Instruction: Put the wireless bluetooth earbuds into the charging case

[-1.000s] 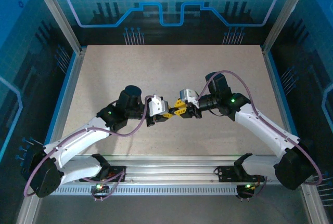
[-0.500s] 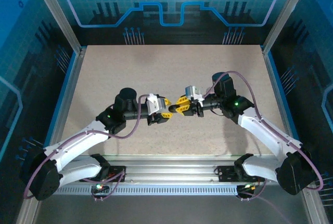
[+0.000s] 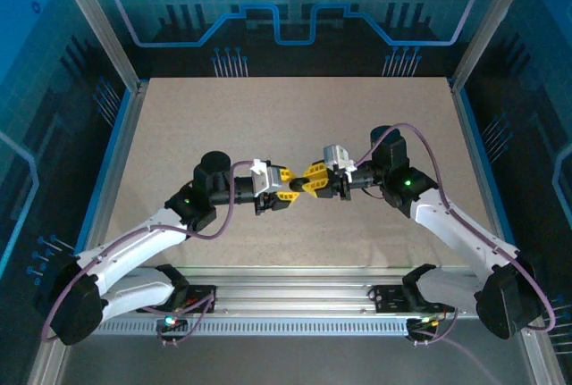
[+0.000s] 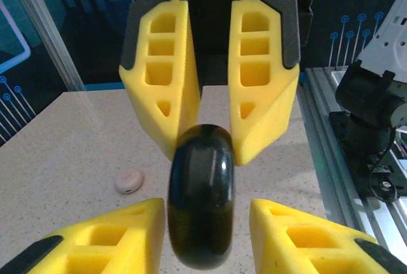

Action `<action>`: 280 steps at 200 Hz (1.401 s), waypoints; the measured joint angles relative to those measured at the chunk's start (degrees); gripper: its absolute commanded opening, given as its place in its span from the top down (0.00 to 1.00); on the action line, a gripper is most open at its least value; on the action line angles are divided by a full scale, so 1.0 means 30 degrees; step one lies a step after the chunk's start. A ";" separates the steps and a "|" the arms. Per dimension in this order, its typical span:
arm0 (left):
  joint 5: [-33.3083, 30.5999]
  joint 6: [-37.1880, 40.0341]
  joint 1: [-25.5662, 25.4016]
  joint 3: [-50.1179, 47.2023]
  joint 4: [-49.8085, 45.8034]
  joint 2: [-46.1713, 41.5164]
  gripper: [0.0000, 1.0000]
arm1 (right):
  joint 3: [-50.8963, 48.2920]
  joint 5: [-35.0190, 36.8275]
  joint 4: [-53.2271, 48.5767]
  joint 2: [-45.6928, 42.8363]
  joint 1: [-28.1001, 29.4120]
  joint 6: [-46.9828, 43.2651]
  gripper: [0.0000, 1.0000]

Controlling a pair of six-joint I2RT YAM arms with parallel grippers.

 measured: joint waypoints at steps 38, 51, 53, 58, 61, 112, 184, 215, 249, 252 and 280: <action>0.0182 -0.0015 0.0007 0.0000 -0.0007 0.0000 0.69 | -0.0007 -0.0248 0.0386 0.0000 -0.0058 0.0335 0.78; 0.0189 -0.0007 0.0036 0.0000 -0.0007 0.0000 0.70 | -0.0044 -0.0321 0.0430 0.0000 -0.0066 0.0415 0.78; 0.0197 -0.0007 0.0044 0.0000 -0.0015 0.0000 0.69 | -0.0051 -0.0321 0.0430 0.0000 -0.0066 0.0423 0.78; 0.0204 -0.0007 0.0058 0.0000 -0.0007 0.0000 0.70 | -0.0066 -0.0335 0.0430 0.0000 -0.0066 0.0437 0.78; 0.0211 -0.0007 0.0073 0.0000 -0.0015 0.0000 0.70 | -0.0073 -0.0335 0.0430 0.0000 -0.0066 0.0474 0.78; 0.0321 -0.0102 0.0087 0.0000 -0.0015 0.0000 0.82 | -0.0080 -0.0517 0.0430 0.0000 -0.0080 0.0481 0.78; 0.0379 -0.0051 0.0102 0.0000 -0.0153 0.0007 0.91 | -0.0036 0.0211 -0.0729 0.0000 -0.0073 -0.0342 0.47; 0.0379 0.0022 0.0102 0.0007 -0.0306 0.0007 0.92 | -0.0036 0.0736 -0.1443 0.0000 -0.0066 -0.0685 0.47; 0.0379 0.0080 0.0102 0.0022 -0.0605 0.0007 0.93 | -0.0029 0.0801 -0.1443 0.0007 -0.0066 -0.0670 0.48; 0.0379 0.0080 0.0102 0.0022 -0.0619 0.0007 0.93 | -0.0029 0.0801 -0.1435 0.0007 -0.0066 -0.0670 0.48; 0.0379 0.0160 0.0102 0.0022 -0.0889 0.0007 0.93 | 0.0022 0.0860 -0.1188 0.0029 -0.0066 -0.0525 0.49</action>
